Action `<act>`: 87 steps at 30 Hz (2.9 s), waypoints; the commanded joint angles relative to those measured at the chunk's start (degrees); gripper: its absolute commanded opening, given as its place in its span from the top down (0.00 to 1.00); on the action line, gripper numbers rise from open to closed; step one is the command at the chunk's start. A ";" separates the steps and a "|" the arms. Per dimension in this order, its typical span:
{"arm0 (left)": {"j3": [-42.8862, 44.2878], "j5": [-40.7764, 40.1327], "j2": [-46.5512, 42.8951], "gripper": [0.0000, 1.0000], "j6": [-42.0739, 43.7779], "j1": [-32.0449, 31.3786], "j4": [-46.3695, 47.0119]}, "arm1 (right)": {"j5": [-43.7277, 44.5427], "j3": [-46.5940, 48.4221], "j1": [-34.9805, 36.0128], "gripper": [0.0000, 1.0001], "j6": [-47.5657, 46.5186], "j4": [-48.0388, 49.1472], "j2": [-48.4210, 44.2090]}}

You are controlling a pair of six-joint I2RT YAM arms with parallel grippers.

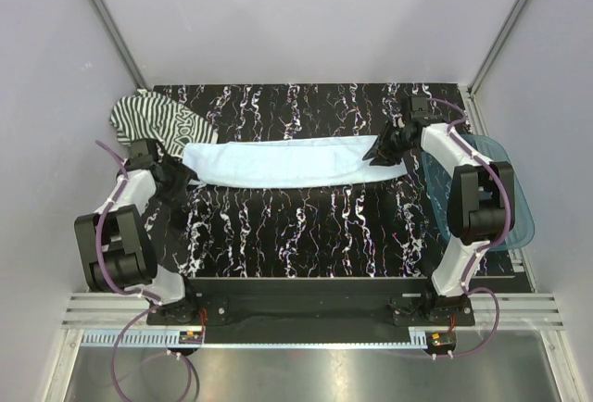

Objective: Roll the towels
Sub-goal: Fold the towel

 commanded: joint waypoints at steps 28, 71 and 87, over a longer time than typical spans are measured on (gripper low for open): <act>8.32 -8.73 16.89 0.81 -8.20 0.72 9.33 | -1.64 -2.00 0.07 0.73 -4.74 3.10 3.33; 0.59 -4.52 -23.09 0.23 18.88 -3.22 -7.46 | 21.39 -19.77 -0.81 0.40 13.28 8.19 -9.77; 1.56 -3.02 -21.17 0.23 18.61 -6.48 -6.58 | 23.58 -13.44 -3.97 0.49 13.10 12.94 -1.94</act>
